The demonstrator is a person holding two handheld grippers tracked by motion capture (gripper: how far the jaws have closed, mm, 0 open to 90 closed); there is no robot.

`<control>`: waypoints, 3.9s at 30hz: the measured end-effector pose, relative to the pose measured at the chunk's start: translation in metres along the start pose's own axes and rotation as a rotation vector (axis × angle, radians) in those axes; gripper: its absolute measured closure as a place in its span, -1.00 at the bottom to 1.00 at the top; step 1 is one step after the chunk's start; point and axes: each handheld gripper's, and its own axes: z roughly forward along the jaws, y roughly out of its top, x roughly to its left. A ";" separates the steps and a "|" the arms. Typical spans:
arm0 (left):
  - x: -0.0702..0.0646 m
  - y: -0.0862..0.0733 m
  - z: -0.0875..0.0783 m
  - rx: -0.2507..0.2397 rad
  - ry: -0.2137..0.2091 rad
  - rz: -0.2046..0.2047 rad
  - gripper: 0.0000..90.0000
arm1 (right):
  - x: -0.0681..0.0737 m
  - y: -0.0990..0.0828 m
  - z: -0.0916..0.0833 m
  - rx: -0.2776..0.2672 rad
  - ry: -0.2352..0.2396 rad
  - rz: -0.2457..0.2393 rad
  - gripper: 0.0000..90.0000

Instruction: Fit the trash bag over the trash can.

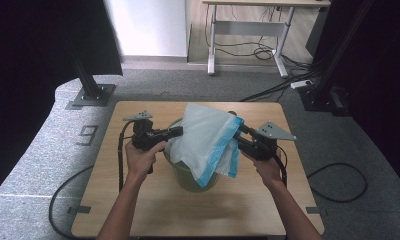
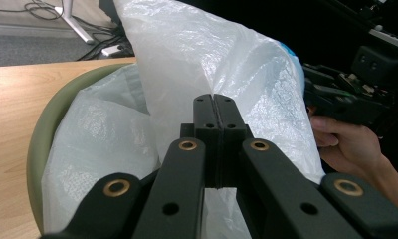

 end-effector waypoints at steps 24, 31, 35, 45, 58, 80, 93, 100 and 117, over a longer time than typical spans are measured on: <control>0.009 -0.010 -0.022 -0.087 0.083 0.002 1.00 | -0.003 -0.025 -0.048 0.014 -0.040 -0.094 0.98; 0.011 -0.013 -0.032 -0.086 0.078 0.004 1.00 | -0.014 -0.029 -0.060 0.013 -0.067 -0.088 0.97; 0.007 -0.013 -0.032 -0.073 0.043 0.022 1.00 | -0.017 -0.029 -0.062 -0.005 -0.044 -0.073 0.97; -0.019 0.007 -0.015 -0.049 0.088 0.123 0.30 | -0.001 -0.016 -0.055 -0.023 0.001 -0.125 0.97; -0.021 0.036 0.025 0.026 0.207 0.172 -0.19 | 0.016 -0.003 -0.044 -0.040 0.041 -0.175 0.97; -0.001 0.040 0.063 0.165 0.183 0.126 0.28 | 0.035 -0.001 -0.043 -0.052 0.083 -0.235 0.97; -0.006 0.036 0.058 0.142 0.201 0.166 1.00 | 0.029 -0.005 -0.048 -0.042 0.055 -0.236 0.97; -0.005 0.040 0.038 0.030 0.245 0.181 1.00 | 0.023 -0.010 -0.050 -0.024 0.041 -0.223 0.97; 0.006 0.034 0.004 -0.082 0.245 0.149 1.00 | 0.006 -0.023 -0.053 0.019 0.000 -0.200 0.97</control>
